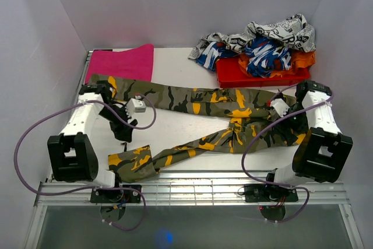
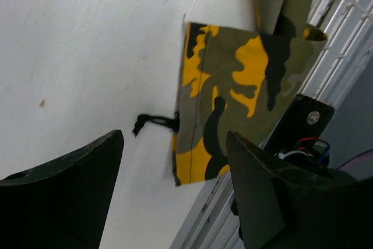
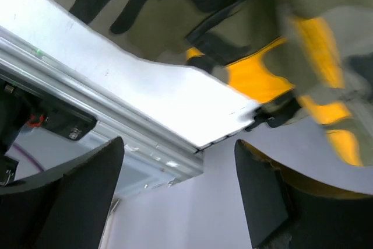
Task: Fold and stack the trousers
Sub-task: Flatten the trousers out
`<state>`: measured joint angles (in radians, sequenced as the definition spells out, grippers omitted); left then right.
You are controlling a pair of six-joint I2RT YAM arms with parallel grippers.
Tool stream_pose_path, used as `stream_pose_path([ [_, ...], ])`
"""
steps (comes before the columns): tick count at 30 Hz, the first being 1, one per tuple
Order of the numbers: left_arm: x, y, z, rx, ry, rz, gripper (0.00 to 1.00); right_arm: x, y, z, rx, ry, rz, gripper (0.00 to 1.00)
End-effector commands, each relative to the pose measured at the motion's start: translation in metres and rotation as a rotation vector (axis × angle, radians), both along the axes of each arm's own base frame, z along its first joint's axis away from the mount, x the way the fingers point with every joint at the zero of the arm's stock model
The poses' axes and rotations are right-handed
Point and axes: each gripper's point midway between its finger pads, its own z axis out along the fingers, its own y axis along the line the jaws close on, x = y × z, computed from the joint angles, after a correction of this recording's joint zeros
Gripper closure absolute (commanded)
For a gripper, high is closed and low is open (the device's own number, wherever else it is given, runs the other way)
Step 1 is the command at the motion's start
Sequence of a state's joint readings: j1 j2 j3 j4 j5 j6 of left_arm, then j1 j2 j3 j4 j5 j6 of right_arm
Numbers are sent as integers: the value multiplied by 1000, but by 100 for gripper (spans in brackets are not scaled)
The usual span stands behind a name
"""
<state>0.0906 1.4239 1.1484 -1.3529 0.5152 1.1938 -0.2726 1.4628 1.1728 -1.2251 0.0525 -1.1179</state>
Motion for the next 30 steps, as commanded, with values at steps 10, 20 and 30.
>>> stream_pose_path([
  [10,-47,-72,-85,110,85,-252,18,-35,-28,-44,-182,108,99,19],
  [20,-17,-26,-107,326,-91,-136,100,-36,-47,-95,-262,155,71,37],
  [30,25,37,-51,208,-95,18,92,-31,-52,-98,-227,166,8,61],
])
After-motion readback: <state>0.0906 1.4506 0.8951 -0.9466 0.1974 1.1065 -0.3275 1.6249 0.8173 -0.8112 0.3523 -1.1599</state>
